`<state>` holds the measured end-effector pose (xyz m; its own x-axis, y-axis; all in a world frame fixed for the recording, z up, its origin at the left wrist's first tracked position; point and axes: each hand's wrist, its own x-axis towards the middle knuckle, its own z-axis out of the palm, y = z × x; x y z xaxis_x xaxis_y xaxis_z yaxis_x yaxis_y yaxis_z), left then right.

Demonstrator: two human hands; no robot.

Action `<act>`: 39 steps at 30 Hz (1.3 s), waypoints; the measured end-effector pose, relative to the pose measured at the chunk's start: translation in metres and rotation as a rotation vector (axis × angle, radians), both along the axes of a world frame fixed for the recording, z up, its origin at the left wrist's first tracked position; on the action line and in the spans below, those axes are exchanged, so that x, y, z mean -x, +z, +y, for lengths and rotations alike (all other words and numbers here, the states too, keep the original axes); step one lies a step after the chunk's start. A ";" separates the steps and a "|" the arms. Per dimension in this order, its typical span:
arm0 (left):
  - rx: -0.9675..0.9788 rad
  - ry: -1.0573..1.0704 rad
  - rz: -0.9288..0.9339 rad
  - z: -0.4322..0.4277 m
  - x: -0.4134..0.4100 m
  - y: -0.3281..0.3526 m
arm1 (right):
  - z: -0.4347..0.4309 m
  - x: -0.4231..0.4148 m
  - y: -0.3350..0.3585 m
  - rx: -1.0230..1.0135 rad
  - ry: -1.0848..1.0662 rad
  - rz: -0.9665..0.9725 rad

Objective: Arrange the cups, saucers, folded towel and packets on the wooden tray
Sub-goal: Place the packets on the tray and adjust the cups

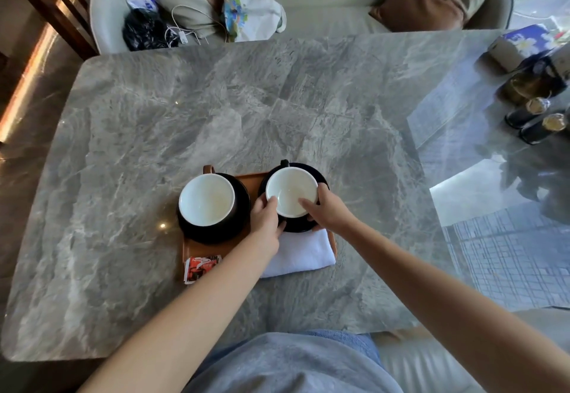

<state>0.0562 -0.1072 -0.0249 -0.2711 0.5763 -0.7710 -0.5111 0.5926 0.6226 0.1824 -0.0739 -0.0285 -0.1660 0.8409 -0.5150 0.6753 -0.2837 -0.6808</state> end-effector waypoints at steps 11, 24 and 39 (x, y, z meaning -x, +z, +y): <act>-0.084 -0.326 0.227 0.003 0.020 -0.013 | 0.006 -0.001 0.001 -0.046 -0.016 0.001; -0.131 -0.345 0.214 0.004 0.019 -0.016 | 0.006 -0.004 0.003 -0.068 -0.016 -0.018; -0.124 -0.391 0.265 0.006 0.022 -0.014 | 0.002 0.001 -0.003 -0.080 -0.046 -0.036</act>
